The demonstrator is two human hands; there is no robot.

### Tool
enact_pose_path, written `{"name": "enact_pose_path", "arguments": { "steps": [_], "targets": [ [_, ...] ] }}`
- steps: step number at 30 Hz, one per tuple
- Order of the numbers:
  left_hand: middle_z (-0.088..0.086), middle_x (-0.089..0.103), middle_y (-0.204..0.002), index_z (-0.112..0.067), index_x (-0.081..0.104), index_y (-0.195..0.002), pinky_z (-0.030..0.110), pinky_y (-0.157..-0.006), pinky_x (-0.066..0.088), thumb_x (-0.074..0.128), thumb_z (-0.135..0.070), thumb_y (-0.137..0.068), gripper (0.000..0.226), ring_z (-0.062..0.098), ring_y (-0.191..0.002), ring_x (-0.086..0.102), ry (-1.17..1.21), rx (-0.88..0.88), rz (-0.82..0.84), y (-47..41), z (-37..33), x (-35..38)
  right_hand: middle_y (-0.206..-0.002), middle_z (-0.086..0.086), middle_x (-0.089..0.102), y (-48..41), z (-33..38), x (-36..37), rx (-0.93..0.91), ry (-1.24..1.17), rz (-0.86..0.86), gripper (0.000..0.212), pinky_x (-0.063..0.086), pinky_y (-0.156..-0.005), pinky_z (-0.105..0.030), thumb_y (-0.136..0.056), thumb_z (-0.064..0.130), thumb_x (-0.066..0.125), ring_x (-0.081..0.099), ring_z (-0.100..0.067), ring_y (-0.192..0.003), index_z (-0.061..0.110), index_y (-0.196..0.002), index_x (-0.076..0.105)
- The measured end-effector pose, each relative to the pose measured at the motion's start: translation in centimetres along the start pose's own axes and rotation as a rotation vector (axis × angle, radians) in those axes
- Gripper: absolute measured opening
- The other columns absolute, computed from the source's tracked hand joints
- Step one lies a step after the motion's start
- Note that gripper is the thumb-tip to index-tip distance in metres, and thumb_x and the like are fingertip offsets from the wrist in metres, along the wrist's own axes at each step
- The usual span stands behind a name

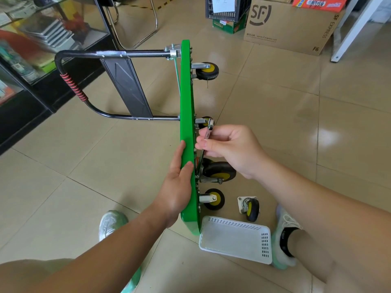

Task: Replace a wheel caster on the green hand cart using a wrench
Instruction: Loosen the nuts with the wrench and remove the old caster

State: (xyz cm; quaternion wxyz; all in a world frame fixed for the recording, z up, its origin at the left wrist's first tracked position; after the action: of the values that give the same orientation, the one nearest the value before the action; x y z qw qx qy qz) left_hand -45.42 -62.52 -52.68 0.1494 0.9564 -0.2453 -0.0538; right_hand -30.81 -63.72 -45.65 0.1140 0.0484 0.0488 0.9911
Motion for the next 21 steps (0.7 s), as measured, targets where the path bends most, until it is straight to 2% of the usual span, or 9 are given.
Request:
{"name": "enact_pose_path", "arguments": {
  "steps": [4, 8, 10, 12, 14, 17, 21],
  "targets": [
    [-0.008, 0.05, -0.154, -0.086, 0.032, -0.121, 0.054, -0.118, 0.038, 0.038, -0.04, -0.102, 0.05, 0.025, -0.141, 0.049, 0.001, 0.002, 0.003, 0.0, 0.0, 0.0, -0.09, 0.0, 0.077, -0.7, -0.1, 1.2, 0.039, -0.011, 0.05, 0.018, 0.058, -0.073, -0.021, -0.089, 0.0, 0.071, 0.075, -0.011, -0.089, 0.015, -0.098, 0.073],
    [-0.011, 0.048, -0.155, -0.076, 0.029, -0.139, 0.055, -0.118, 0.037, 0.041, -0.049, -0.097, 0.051, 0.023, -0.144, 0.046, 0.004, 0.014, 0.023, -0.3, 0.2, 0.0, -0.096, 0.003, 0.078, 1.0, 0.9, 1.9, -0.063, 0.052, 0.091, 0.026, 0.057, -0.085, -0.024, -0.086, -0.003, 0.073, 0.073, -0.01, -0.097, 0.019, -0.098, 0.075],
    [-0.014, 0.052, -0.152, -0.078, 0.033, -0.135, 0.052, -0.118, 0.038, 0.044, -0.052, -0.098, 0.047, 0.018, -0.14, 0.051, 0.021, 0.014, 0.032, -0.3, 0.2, 0.1, -0.095, 0.006, 0.078, 2.8, 0.7, 2.1, -0.095, 0.047, 0.113, 0.03, 0.056, -0.087, -0.021, -0.083, -0.008, 0.074, 0.073, -0.007, -0.094, 0.019, -0.096, 0.076],
    [-0.014, 0.056, -0.148, -0.082, 0.035, -0.128, 0.048, -0.117, 0.04, 0.043, -0.046, -0.101, 0.046, 0.015, -0.135, 0.055, 0.033, 0.008, 0.037, -0.2, 0.2, -0.1, -0.097, 0.004, 0.078, 5.1, -0.3, 2.3, -0.104, 0.067, 0.129, 0.033, 0.056, -0.09, -0.024, -0.08, -0.01, 0.076, 0.073, -0.008, -0.095, 0.02, -0.093, 0.079],
    [-0.013, 0.055, -0.149, -0.076, 0.034, -0.136, 0.046, -0.119, 0.037, 0.04, -0.034, -0.107, 0.052, 0.014, -0.135, 0.054, 0.029, 0.006, 0.049, -0.1, 0.3, -0.1, -0.101, -0.001, 0.078, 7.1, -1.0, 2.7, -0.183, 0.17, 0.14, 0.029, 0.055, -0.095, -0.028, -0.078, -0.01, 0.077, 0.073, -0.011, -0.101, 0.015, -0.093, 0.081],
    [-0.013, 0.049, -0.154, -0.063, 0.03, -0.148, 0.042, -0.124, 0.03, 0.038, -0.026, -0.11, 0.054, 0.012, -0.142, 0.047, 0.029, 0.003, 0.058, 0.1, 0.2, 0.0, -0.106, -0.003, 0.077, 8.5, -1.1, 3.1, -0.323, 0.282, 0.131, 0.027, 0.054, -0.099, -0.03, -0.077, -0.005, 0.078, 0.071, -0.013, -0.108, 0.008, -0.1, 0.079],
    [-0.015, 0.053, -0.15, -0.071, 0.032, -0.14, 0.045, -0.121, 0.035, 0.039, -0.033, -0.108, 0.051, 0.013, -0.138, 0.051, 0.028, -0.005, 0.041, 0.1, 0.1, -0.1, -0.107, 0.006, 0.077, 8.3, -0.4, 2.3, -0.296, 0.112, 0.067, 0.028, 0.055, -0.098, -0.034, -0.079, 0.0, 0.077, 0.072, -0.014, -0.107, 0.018, -0.1, 0.079]
  ]
}}
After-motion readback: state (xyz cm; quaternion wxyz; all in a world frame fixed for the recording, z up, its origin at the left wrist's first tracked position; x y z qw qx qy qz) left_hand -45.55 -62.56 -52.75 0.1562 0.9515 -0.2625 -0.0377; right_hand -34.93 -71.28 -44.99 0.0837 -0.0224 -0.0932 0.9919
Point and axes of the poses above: each hand's wrist, its own y-axis away from the middle knuckle, its own x-axis out of the palm, z = x × y, the point moved 9 cm from there along -y, towards the middle knuckle
